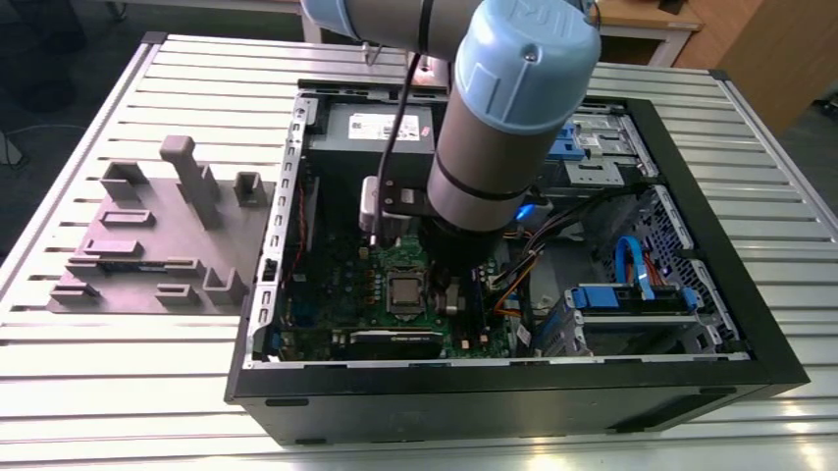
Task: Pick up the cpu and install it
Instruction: 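Install the first cpu locking lever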
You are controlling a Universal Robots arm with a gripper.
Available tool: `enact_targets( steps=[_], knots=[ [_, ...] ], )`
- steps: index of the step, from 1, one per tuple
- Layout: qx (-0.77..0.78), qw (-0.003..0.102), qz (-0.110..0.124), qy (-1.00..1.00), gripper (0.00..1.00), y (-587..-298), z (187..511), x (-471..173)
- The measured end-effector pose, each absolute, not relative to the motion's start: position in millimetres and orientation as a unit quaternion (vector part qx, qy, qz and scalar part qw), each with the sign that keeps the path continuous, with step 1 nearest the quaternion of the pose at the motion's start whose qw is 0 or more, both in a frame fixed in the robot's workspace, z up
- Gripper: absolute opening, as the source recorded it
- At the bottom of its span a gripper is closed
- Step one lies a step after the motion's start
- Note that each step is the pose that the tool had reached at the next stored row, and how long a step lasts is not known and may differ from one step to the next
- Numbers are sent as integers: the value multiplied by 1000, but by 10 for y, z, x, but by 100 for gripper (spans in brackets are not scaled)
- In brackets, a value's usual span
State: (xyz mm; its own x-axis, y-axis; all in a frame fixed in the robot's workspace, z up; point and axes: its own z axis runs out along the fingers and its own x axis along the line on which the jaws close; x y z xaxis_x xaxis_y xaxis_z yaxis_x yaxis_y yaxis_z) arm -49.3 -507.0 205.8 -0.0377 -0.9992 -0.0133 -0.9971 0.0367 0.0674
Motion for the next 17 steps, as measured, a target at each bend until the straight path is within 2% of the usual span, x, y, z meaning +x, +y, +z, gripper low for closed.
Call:
enact_targets(
  steps=[17],
  knots=[
    [701, 19, -28, -713, 11, -5104, 1974, -493]
  ],
)
